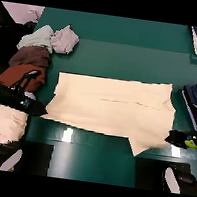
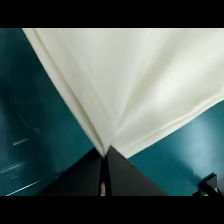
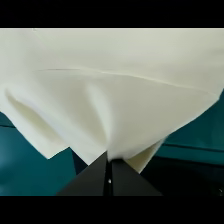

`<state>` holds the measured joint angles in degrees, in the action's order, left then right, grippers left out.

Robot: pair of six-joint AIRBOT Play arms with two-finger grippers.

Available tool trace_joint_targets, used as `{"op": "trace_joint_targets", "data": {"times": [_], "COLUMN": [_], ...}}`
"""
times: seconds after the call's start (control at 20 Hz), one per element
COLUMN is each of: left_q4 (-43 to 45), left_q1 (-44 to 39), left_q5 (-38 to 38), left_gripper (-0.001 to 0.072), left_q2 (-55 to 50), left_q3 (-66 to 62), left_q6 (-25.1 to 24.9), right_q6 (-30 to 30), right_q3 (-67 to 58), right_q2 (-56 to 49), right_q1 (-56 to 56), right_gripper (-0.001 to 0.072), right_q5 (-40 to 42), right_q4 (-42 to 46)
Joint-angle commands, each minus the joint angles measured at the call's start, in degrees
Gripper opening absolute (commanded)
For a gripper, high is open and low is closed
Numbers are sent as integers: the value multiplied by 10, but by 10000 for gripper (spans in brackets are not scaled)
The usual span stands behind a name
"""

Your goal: Fold the shirts.

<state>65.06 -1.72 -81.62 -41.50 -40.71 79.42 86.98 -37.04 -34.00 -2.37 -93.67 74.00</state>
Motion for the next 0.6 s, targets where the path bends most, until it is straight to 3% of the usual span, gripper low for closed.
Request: {"op": "trace_joint_targets", "data": {"times": [0.0,0.3,0.55], "left_q4": [-7,-3,-5], "left_q1": [0,0,0], "left_q5": [56,211,280], "left_gripper": [23,24,24], "left_q2": [5,-140,-269], "left_q3": [-28,-92,-154], "left_q6": [18,17,17], "right_q6": [23,-15,-26], "right_q3": [-45,-209,-322], "right_q2": [-19,-238,-387], "right_q1": [48,66,65], "right_gripper": [18,18,18], "right_q5": [43,137,166], "right_q4": [-9,-4,-4]}}
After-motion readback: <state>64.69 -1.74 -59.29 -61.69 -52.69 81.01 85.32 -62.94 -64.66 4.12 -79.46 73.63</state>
